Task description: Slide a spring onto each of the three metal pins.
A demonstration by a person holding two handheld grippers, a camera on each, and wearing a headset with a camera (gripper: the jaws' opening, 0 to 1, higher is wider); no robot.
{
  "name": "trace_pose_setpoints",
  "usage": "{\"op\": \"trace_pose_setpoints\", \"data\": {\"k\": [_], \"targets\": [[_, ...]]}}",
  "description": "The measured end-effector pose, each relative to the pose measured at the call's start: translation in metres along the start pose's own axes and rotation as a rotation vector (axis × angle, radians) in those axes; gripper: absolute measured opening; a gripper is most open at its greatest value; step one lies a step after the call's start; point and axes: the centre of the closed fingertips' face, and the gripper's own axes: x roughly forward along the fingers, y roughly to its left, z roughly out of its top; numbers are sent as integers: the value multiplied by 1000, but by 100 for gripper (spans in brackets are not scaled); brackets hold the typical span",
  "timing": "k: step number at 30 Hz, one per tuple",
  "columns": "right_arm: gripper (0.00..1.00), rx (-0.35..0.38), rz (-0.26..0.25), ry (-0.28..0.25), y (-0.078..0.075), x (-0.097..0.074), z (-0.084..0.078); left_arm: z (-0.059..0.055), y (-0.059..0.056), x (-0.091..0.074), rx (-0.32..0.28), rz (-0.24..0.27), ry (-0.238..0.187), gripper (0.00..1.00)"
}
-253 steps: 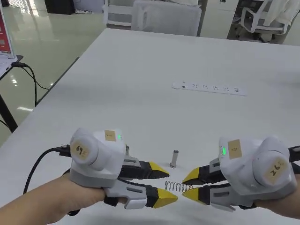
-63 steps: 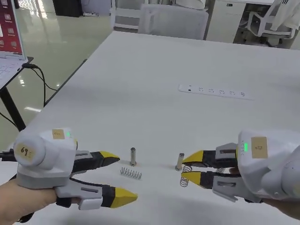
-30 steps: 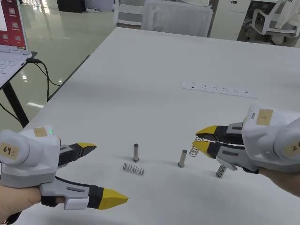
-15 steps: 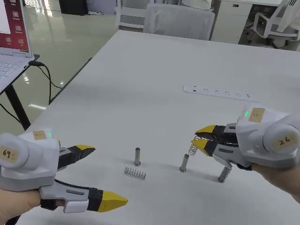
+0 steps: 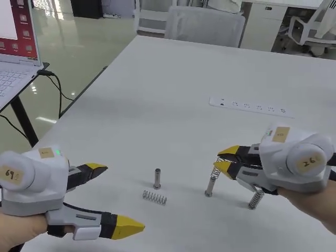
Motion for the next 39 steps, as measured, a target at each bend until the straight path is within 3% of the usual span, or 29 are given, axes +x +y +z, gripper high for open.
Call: {"op": "trace_pose_setpoints", "data": {"k": [24,39], "targets": [[7,8,11,20,3,6,-11,-4,-3,0,-3,-7,9,97],[8,-3,48,77,15,24,-32,-7,-6,-1,-7,-7,15,97]]}}
